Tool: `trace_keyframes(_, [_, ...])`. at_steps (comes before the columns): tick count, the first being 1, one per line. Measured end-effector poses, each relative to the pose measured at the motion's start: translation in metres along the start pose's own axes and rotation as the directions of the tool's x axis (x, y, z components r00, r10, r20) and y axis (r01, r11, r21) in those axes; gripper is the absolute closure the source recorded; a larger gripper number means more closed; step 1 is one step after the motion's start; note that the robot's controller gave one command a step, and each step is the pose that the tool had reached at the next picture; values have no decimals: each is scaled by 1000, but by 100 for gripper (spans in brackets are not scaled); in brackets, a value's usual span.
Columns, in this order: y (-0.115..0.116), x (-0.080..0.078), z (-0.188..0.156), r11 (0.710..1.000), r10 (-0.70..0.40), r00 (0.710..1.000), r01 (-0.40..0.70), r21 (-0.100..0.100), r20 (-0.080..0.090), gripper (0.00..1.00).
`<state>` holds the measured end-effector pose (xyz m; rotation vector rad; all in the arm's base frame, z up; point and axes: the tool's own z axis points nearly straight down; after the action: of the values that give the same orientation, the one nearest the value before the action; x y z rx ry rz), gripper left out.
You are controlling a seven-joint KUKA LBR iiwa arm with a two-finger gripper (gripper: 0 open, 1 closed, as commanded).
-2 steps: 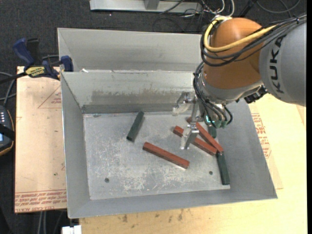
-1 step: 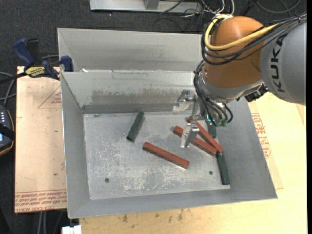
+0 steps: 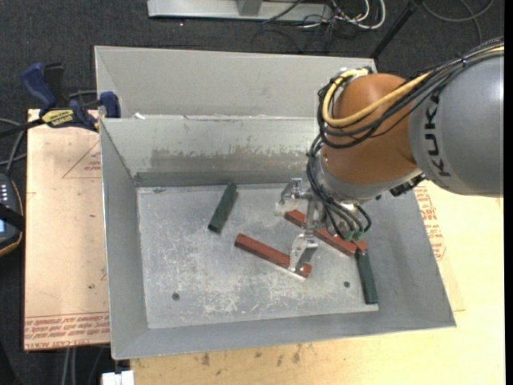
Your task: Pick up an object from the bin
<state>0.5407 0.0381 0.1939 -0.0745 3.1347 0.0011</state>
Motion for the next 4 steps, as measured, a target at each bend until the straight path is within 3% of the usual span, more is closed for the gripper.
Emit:
trace_keyframes(1, [4,2,37,997,79,997,-79,0,-6,0])
trace_keyframes(2, [-20,2,110,1000,21,1000,-21,-8,23,100])
trace_keyframes(3, [-24,6,116,1000,20,1000,-20,-1,15,0])
trace_keyframes(4, [-23,6,113,1000,22,1000,-22,-2,12,100])
